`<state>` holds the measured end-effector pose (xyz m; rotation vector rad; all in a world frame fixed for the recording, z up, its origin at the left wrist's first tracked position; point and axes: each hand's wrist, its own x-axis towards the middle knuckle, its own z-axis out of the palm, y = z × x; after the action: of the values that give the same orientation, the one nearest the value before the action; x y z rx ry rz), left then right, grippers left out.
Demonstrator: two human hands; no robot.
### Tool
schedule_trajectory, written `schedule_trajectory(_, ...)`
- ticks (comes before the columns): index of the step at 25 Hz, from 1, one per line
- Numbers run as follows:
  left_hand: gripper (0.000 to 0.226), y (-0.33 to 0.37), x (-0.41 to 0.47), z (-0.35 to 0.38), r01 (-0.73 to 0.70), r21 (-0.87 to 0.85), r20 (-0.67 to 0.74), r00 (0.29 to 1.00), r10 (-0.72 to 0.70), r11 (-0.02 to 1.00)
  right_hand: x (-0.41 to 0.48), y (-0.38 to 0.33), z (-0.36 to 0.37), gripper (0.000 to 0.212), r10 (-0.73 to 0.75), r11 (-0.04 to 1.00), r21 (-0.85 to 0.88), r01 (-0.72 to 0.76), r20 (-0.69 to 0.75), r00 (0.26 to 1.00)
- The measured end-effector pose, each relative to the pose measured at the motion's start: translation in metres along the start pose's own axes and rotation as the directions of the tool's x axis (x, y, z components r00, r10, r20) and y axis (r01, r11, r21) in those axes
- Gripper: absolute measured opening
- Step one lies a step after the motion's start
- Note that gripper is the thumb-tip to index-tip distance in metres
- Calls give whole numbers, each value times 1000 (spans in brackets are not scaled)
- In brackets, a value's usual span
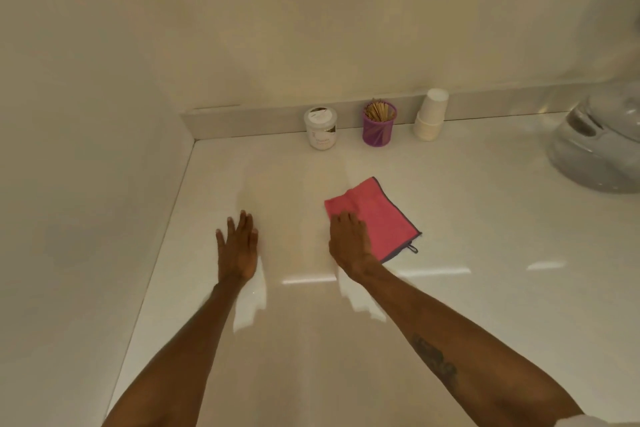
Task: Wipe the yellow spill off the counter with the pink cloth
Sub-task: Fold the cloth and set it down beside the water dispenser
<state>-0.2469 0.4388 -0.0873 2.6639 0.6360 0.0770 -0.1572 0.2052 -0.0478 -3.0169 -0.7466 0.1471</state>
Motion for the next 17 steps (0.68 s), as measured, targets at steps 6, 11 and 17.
schedule_trajectory(6, 45, 47, -9, -2, -119, -535, -72, 993, 96, 836, 9, -4, -7, 31, 26, 997, -69, -27, -20, 999)
schedule_trajectory(11, 44, 85, -5, -3, 132, -855, 160, 987, 12, 501, 41, 16, -64, 19, 246, 763, 564, -317, 200, 948)
schedule_trajectory(17, 39, 118, 2, -17, 539, -842, 538, 842, -36, -3, 31, 57, -126, 31, -36, -56, 921, -385, 384, 923)
